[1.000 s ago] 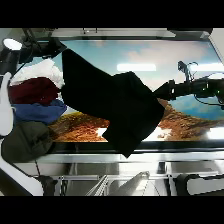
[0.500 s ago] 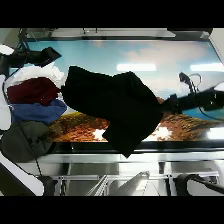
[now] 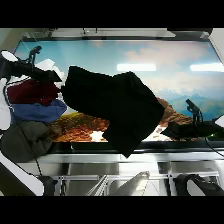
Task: Fold the shirts.
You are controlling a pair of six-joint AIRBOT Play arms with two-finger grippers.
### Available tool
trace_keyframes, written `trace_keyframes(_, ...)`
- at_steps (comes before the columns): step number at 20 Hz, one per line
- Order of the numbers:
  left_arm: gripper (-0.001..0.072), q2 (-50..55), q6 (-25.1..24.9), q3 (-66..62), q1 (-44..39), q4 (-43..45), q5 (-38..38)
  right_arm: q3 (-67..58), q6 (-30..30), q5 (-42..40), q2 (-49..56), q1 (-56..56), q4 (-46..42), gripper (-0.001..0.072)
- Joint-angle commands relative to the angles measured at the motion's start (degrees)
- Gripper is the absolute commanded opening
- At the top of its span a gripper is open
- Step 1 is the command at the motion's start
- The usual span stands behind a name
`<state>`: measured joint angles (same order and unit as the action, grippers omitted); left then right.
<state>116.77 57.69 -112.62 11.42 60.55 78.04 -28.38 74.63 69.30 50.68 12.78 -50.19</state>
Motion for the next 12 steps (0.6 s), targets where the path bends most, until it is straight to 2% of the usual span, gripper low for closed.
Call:
trace_keyframes(1,0.0636,2.47,-3.74,-1.84,-2.14,2.82,4.55,2.05,1.31,-1.9,-1.77,-0.02,-1.05,0.0066)
trace_keyframes(2,0.046,3.21,-4.48,-2.43,-2.82,2.8,6.19,2.05,1.31,-1.9,-1.68,-0.02,-1.07,0.0066)
trace_keyframes(3,0.0375,3.72,-6.4,-2.62,-3.39,2.84,7.72,2.05,1.29,-1.9,-1.68,-0.02,-1.05,0.0066)
trace_keyframes(12,0.0374,5.35,-7.32,-3.63,-3.69,3.06,7.1,2.05,1.29,-1.9,-1.68,-0.02,-1.07,0.0066)
